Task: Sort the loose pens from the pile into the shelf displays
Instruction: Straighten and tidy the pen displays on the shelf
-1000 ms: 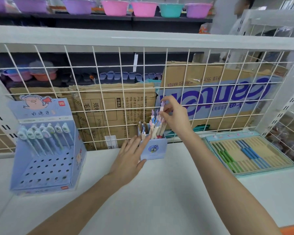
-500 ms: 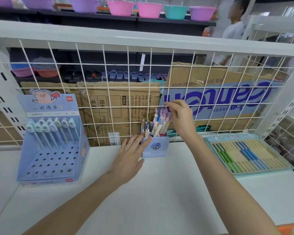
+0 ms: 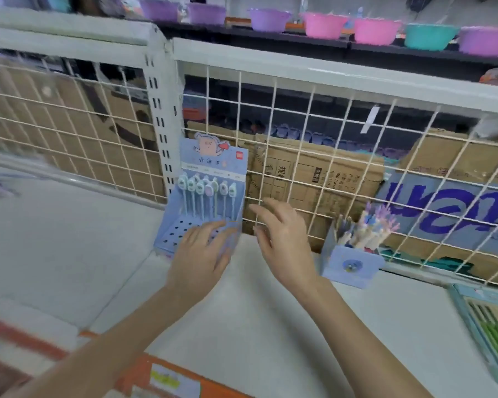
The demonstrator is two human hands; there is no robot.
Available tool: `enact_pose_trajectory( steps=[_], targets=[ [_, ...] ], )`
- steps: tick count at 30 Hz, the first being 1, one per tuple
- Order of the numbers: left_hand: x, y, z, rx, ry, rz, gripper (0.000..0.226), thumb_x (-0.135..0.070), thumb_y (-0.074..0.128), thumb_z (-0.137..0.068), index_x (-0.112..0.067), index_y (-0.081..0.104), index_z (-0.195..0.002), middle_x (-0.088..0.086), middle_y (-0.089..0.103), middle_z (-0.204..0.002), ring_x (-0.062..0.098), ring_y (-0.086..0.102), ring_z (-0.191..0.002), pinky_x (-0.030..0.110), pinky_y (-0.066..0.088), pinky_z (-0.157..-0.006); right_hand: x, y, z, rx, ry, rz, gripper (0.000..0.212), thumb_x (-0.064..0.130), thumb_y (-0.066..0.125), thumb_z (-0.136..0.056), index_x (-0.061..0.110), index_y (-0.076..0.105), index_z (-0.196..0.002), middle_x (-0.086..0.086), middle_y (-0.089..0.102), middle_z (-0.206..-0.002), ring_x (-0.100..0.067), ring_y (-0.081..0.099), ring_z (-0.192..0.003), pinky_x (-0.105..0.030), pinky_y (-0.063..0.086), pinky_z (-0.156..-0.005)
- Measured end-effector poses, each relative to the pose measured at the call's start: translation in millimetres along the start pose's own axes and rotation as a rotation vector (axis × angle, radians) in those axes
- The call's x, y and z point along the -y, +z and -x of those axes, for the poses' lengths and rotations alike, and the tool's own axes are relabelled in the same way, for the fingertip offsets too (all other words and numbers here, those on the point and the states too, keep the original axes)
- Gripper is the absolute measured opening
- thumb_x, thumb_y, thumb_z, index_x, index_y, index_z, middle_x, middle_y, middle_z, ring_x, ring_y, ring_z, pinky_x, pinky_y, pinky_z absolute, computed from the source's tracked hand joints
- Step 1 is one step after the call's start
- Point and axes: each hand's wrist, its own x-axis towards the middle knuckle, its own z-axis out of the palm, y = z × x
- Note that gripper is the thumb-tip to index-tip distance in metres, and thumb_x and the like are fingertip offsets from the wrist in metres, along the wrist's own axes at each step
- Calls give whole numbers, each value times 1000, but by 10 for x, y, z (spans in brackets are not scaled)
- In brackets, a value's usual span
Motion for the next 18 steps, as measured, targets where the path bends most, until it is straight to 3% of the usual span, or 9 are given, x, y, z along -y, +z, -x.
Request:
enact_pose_trajectory(
  steps=[3, 5, 7, 9, 13, 16, 18],
  targets=[
    [470, -334, 366, 43, -176, -183, 39, -34, 38, -85, -22, 51, -120, 7, 59, -119, 22, 55, -107, 44, 47, -89, 447, 417, -50, 251, -54, 16, 45, 19, 57, -89, 15, 50, -133, -17, 39, -144, -39, 36, -132, -52, 32, -103],
    [729, -567, 627, 86, -288, -290, 42, -35, 36, -85, -21, 49, -123, 8, 57, -123, 26, 57, -110, 46, 46, -92, 696, 699, -67, 369, -105, 9, 49, 23, 57, -92, 19, 43, -138, -12, 27, -152, -35, 24, -139, -50, 22, -109],
    [956, -786, 861, 110, -391, -348, 44, -35, 37, -85, -21, 48, -124, 9, 57, -125, 29, 57, -111, 48, 46, -92, 955, 962, -86, 397, -217, 27, 51, 22, 75, -77, 17, 57, -125, -17, 46, -140, -41, 46, -125, -57, 40, -95],
    [1165, -986, 1059, 106, -468, -370, 43, -36, 37, -86, -20, 46, -125, 12, 57, -126, 32, 58, -110, 50, 46, -91, 1208, 1221, -125, 424, -257, 53, 59, 22, 89, -57, 16, 65, -111, -17, 61, -122, -41, 62, -104, -54, 51, -75],
    [1556, -1357, 1351, 74, -564, -414, 43, -35, 37, -86, -18, 47, -124, 15, 58, -123, 34, 60, -105, 51, 48, -86, 1786, 1555, -258, 485, -340, 28, 64, 24, 92, -49, 18, 66, -108, -15, 64, -116, -38, 65, -97, -49, 54, -69],
    [1906, -1596, 1513, 68, -616, -448, 43, -34, 40, -86, -17, 50, -124, 15, 59, -122, 35, 61, -106, 52, 48, -85, 2199, 1785, -364, 511, -379, -35, 60, 21, 83, -65, 16, 60, -120, -18, 54, -131, -42, 55, -113, -52, 46, -87],
    [2200, -1744, 1610, 47, -646, -456, 41, -29, 53, -87, -16, 53, -126, 15, 57, -125, 36, 59, -109, 52, 47, -88, 2492, 1942, -476, 557, -408, -35, 56, 27, 61, -89, 22, 39, -140, -10, 26, -152, -33, 28, -137, -43, 25, -108]
  ],
)
